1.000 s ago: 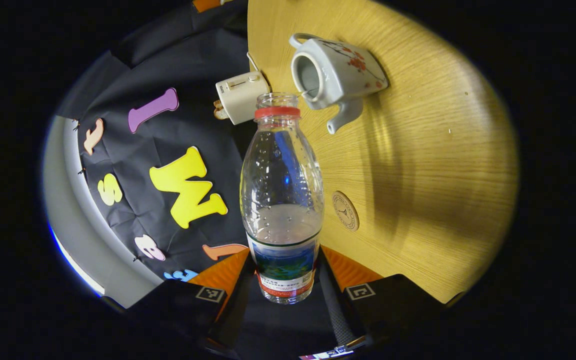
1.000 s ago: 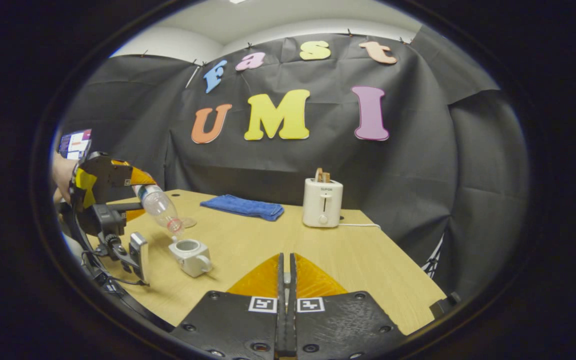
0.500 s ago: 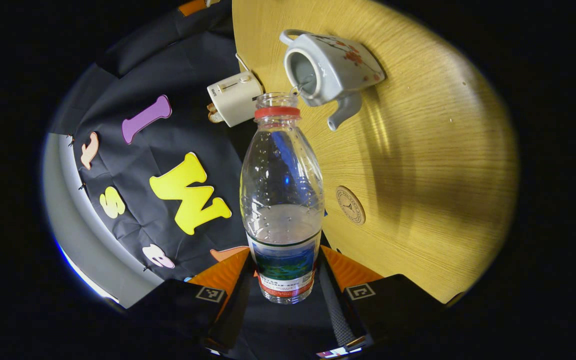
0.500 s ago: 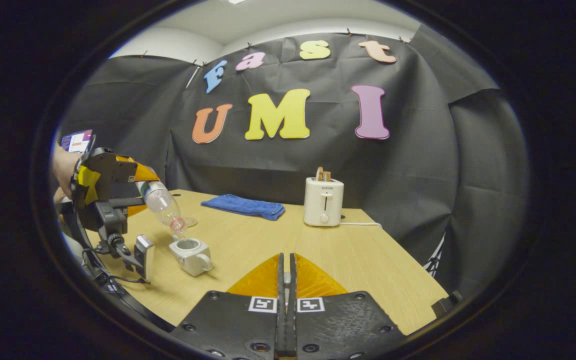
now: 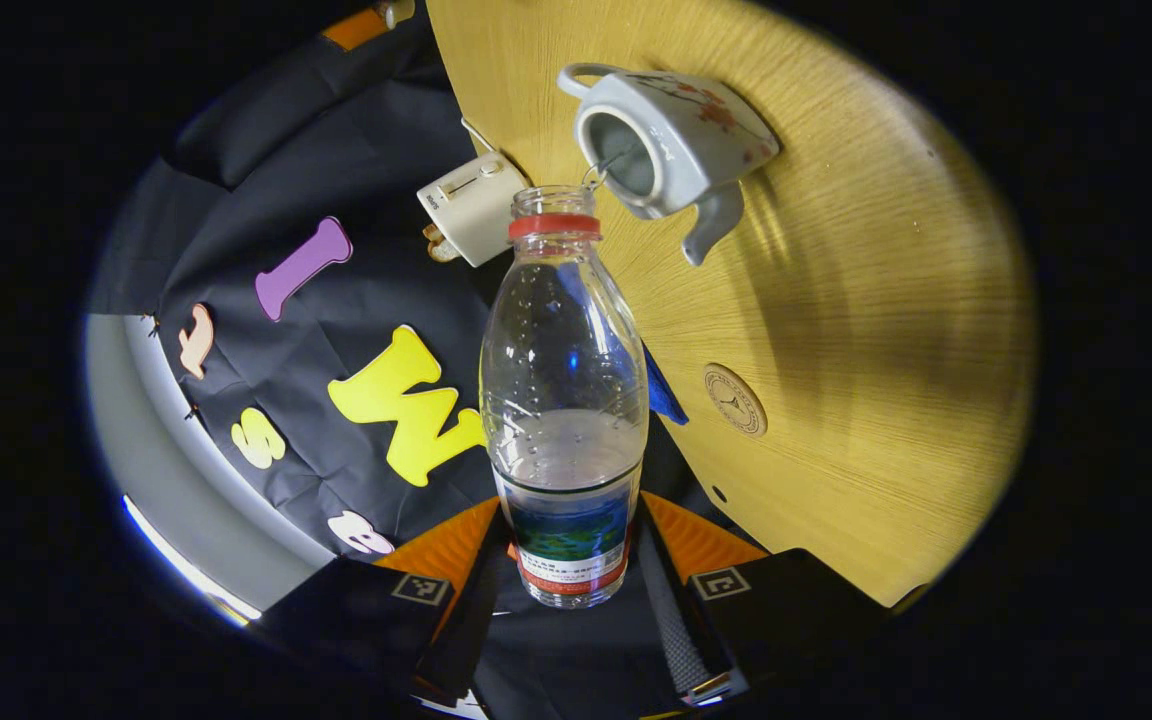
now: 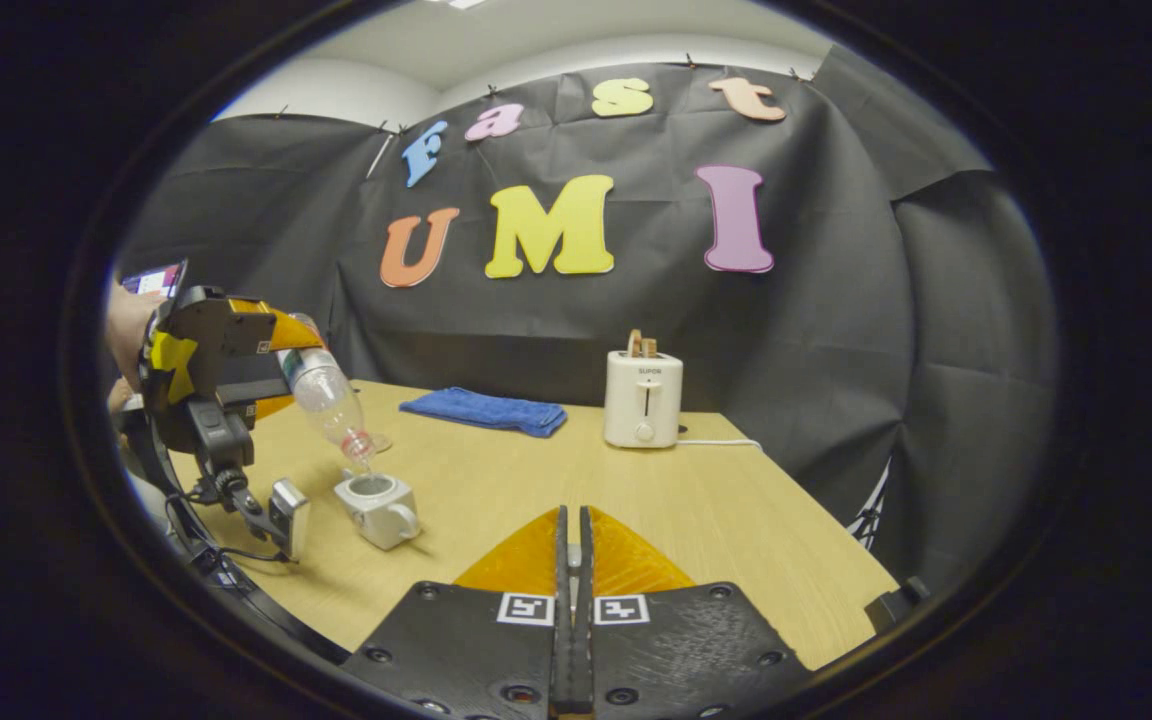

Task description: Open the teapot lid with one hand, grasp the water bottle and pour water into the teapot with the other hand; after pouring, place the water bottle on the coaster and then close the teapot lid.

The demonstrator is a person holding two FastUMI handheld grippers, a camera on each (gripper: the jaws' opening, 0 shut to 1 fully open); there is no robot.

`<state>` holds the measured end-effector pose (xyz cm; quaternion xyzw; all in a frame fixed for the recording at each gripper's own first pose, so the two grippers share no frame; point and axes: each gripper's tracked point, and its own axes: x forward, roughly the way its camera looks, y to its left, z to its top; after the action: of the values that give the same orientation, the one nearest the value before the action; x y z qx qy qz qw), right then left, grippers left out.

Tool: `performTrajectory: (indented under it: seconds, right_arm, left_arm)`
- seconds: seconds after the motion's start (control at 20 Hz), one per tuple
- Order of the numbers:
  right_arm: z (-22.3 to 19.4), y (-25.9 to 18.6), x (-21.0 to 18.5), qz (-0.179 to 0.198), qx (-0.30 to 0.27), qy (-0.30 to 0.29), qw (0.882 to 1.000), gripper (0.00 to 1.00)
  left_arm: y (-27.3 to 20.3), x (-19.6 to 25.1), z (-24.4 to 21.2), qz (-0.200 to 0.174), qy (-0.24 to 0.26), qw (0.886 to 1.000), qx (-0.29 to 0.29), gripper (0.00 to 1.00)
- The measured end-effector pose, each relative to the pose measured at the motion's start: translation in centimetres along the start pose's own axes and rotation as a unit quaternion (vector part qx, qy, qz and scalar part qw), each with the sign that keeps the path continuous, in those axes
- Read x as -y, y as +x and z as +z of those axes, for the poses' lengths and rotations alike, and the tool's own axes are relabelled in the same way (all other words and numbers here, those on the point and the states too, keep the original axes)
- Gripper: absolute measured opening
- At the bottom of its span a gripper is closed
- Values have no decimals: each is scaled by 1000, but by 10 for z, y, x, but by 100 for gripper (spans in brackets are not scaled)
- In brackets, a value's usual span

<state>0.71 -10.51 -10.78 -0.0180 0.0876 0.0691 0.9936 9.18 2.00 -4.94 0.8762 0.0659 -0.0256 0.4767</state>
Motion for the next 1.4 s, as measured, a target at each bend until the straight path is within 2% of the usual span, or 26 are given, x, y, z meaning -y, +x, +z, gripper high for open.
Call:
performTrajectory:
  seconds: [0.3,0.35,0.45,0.7,0.9,0.95,1.0,1.05,1.1,1.2,1.3,1.4]
  right_arm:
    - [0,-2,1,-1,3,2,1000,2]
    - [0,-3,2,0,3,2,1000,2]
    - [0,-3,2,0,3,2,1000,2]
    - [2,-3,3,-4,8,-1,1000,0]
    - [2,-4,1,-2,9,-1,1000,2]
    - [3,-5,1,-2,9,-2,1000,0]
    - [4,-5,1,-3,10,-1,1000,2]
    - [5,-5,0,-4,10,-1,1000,0]
    - [5,-5,0,-5,10,0,1000,2]
    - [7,-6,-2,-6,10,1,1000,2]
    - [11,-7,-4,-6,11,2,1000,2]
    - [16,-6,-6,-7,12,4,1000,2]
  left_arm:
    - [-5,-9,-1,19,32,999,-8,72]
    - [-3,-11,-2,19,32,999,-9,77]
    - [-3,-13,-2,22,37,999,-12,72]
    - [-3,-13,-2,18,35,999,-13,72]
    - [-3,-8,-2,9,21,1000,-11,72]
    - [-4,-6,-2,8,11,1000,-12,77]
    - [-5,-3,-2,11,0,1000,-10,73]
    - [-6,-3,0,14,-10,1000,-4,72]
    - [-5,-5,1,18,-28,999,1,72]
    - [-1,0,-2,12,-94,995,7,75]
    - [-3,22,0,-20,-182,983,9,72]
    - [-6,33,-3,-39,-279,959,6,72]
